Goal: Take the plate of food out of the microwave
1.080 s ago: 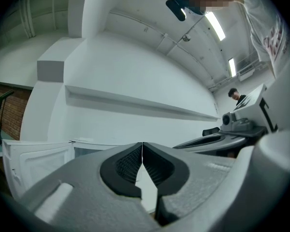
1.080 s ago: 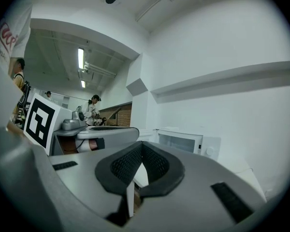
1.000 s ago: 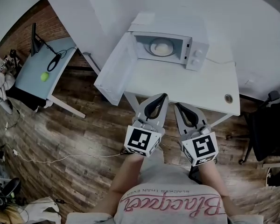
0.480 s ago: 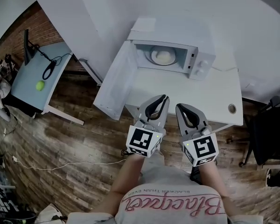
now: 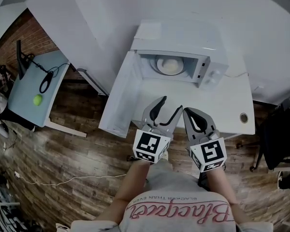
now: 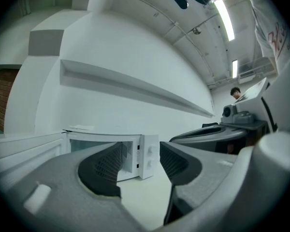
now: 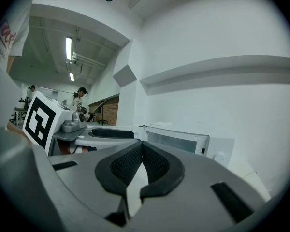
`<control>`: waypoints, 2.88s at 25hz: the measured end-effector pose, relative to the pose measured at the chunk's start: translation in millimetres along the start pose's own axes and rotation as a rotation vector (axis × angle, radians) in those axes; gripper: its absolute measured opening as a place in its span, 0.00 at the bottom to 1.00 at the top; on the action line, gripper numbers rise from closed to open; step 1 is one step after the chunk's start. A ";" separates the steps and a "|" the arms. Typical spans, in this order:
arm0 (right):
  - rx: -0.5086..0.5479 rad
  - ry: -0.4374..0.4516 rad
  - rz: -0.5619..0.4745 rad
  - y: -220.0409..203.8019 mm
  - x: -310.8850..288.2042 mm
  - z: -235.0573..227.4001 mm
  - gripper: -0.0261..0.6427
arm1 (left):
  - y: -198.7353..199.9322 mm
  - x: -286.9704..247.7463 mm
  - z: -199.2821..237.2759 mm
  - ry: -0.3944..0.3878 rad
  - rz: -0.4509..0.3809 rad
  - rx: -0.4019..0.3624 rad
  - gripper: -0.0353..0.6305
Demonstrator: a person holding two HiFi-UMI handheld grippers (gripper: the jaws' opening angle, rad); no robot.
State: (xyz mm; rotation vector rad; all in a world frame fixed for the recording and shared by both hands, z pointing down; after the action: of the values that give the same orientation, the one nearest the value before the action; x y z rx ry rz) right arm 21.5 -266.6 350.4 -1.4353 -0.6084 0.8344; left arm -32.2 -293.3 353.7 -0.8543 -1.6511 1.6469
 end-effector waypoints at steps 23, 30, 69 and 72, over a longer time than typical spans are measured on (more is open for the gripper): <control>-0.054 -0.062 0.033 -4.1 -64.8 -35.2 0.06 | -13.9 -49.9 55.9 -0.051 0.032 0.052 0.28; -0.076 -0.036 0.036 -11.2 -63.4 -48.5 0.06 | -16.4 -60.2 55.1 0.005 0.034 0.051 0.06; -0.102 0.150 -0.004 -31.5 -77.3 -114.8 0.06 | -60.4 -123.5 54.1 0.189 0.105 0.333 0.43; -0.105 0.142 0.007 -35.2 -85.7 -118.4 0.06 | -70.1 -131.3 61.7 0.184 0.130 0.367 0.43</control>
State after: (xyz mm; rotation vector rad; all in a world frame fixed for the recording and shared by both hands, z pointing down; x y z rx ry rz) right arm 69.5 -404.2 387.3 -1.5787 -0.5455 0.7077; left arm -6.7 -436.0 423.8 -0.9069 -1.1419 1.8254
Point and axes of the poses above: the fingertips, and each gripper's own axes: x backward along the fingers, z to its left, y out of its top, the point moved 2 cm from there along x, backward along the fingers, and after that the axes turned 5 degrees about y, right-handed, at the moved point
